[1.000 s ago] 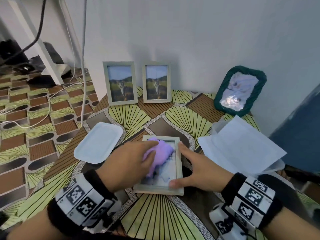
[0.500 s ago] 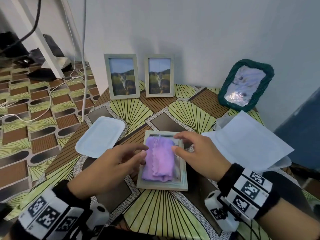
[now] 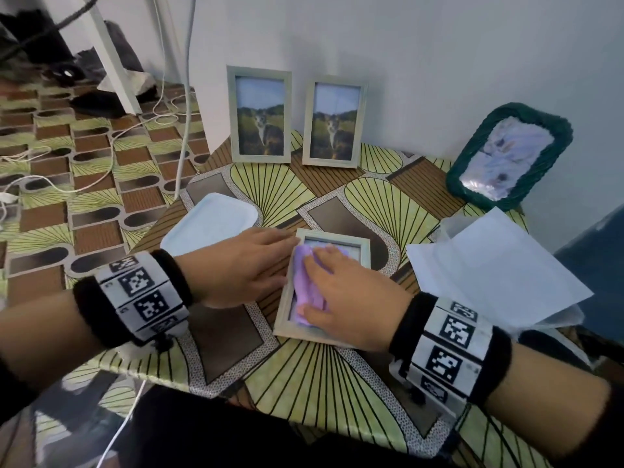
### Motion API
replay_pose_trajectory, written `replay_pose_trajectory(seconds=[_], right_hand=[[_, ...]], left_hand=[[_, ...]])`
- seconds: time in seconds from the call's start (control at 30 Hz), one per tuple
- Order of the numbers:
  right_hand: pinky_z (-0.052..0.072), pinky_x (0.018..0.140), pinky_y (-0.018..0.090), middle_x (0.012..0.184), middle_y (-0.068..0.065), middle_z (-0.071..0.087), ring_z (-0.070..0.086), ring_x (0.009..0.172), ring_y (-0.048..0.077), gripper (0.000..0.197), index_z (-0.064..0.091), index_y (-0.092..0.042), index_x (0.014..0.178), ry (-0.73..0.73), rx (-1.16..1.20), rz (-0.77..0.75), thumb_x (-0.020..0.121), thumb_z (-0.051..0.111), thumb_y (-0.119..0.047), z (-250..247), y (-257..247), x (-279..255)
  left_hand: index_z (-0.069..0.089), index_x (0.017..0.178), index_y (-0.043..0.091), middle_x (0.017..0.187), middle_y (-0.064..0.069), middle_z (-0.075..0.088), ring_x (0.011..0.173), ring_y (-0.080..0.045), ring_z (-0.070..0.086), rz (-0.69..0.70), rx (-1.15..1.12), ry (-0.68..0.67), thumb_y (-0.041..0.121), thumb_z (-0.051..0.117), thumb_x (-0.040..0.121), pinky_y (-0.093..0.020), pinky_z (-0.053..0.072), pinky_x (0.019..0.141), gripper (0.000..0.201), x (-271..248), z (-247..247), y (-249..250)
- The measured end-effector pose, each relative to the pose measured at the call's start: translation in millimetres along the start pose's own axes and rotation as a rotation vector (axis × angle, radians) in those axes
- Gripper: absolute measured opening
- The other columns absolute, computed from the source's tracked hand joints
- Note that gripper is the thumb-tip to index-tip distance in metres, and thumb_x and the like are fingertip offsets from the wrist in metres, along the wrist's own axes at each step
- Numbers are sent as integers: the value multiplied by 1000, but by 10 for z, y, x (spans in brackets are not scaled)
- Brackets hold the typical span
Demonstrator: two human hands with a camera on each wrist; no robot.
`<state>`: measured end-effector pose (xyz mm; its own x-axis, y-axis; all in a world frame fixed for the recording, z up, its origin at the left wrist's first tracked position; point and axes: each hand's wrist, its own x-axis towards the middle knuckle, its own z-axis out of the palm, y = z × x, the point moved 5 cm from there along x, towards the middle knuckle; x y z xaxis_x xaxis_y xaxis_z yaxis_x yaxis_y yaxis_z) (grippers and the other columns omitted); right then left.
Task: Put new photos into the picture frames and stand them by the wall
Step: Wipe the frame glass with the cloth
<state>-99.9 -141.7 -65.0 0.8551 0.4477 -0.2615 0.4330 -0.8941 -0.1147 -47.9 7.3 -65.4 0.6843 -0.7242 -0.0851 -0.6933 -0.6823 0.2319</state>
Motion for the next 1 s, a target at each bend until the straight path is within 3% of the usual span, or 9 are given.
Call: replay_pose_trajectory(seconds=[0.1,0.23,0.3,0.4,0.47,0.57,0.67,0.77,1.0], right_hand=[[8,122,39,164,11,-1,-1,150,21,72,-2,-7,155,-95,4,-32,99,39,-29,48,-11,61],[9,122,38,164,3,4,4,150,15,67,5,-13,156,-59,9,-93,99,40,-16,53,27,53],[11,121,38,164,1,7,6,150,15,66,9,-17,156,-44,-37,-109,98,41,-13,41,96,7],[12,120,47,164,1,10,7,151,19,64,11,-23,155,-8,-141,-96,97,36,-19,-3,249,-75],[9,120,52,164,1,8,4,151,20,60,6,-29,155,-5,-197,-63,98,27,-31,-13,341,-117],[3,122,44,165,1,-1,-5,151,18,62,-2,-34,155,-47,-166,-59,95,5,-48,47,406,-106],[-6,122,36,163,0,-15,-19,148,15,63,-12,-29,154,-91,-126,-92,100,7,-55,139,394,-37],[-5,122,39,162,5,-17,-18,149,19,61,-14,-22,154,-78,-149,-115,103,8,-46,177,375,68],[-12,118,40,159,14,-25,-22,147,32,83,-16,-10,152,-161,-113,-95,98,43,-26,283,180,365]], left_hand=[[-10,156,19,163,2,-17,147,-8,-22,18,117,-194,63,26,96,-17,-14,114,83,31,116,-37],[-29,149,22,154,7,-38,137,3,-38,28,67,-294,76,22,90,-17,-23,109,95,30,239,-21],[-29,149,22,154,7,-39,136,6,-38,37,40,-297,76,25,90,-13,-25,106,97,30,276,-17],[-27,150,22,154,8,-38,137,6,-36,46,32,-280,77,28,89,-8,-26,104,99,44,285,-48],[-28,149,23,154,9,-39,137,6,-36,52,24,-291,79,27,88,-11,-24,108,99,44,290,-65],[-32,148,23,153,10,-41,137,5,-37,66,15,-316,83,25,85,-22,-18,115,104,42,295,-87],[-33,147,22,152,9,-43,136,4,-38,79,31,-334,88,27,81,-24,-17,116,111,45,308,-96],[-35,146,22,150,8,-45,136,4,-40,71,33,-355,92,28,77,-26,-19,114,117,48,320,-99],[-32,147,19,154,5,-40,137,1,-39,86,69,-293,92,25,78,-24,-20,113,116,65,286,-58]])
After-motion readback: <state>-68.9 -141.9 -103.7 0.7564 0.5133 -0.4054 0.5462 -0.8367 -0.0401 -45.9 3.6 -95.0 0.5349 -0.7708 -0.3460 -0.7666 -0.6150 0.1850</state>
